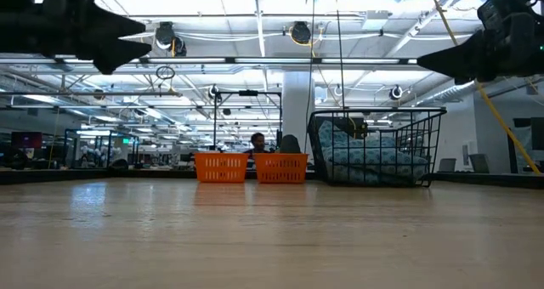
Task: Pick & Place Medicine items
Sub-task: Return to Home Position
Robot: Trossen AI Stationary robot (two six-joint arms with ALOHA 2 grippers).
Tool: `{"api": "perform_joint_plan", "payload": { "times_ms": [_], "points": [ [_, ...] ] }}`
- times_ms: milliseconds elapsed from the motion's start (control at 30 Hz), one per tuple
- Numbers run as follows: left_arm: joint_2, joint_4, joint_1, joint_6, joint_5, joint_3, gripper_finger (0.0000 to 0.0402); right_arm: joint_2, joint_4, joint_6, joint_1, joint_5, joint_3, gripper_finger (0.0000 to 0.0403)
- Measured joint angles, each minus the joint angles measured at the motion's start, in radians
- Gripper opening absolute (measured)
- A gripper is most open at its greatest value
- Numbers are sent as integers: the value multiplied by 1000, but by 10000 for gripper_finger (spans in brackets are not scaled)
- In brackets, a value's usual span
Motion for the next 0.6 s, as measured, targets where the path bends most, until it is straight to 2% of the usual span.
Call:
{"api": "perform_joint_plan", "payload": {
  "times_ms": [167,300,600],
  "points": [
    [-168,-191,0,-26,19,0,310,-11,-9,0,0,-1,-1,3],
    [-262,-304,0,-37,85,0,310,-11,-7,-4,0,-1,-2,4],
    [-263,-414,0,-34,123,0,310,-11,-8,13,0,-4,-2,2]
  ]
}}
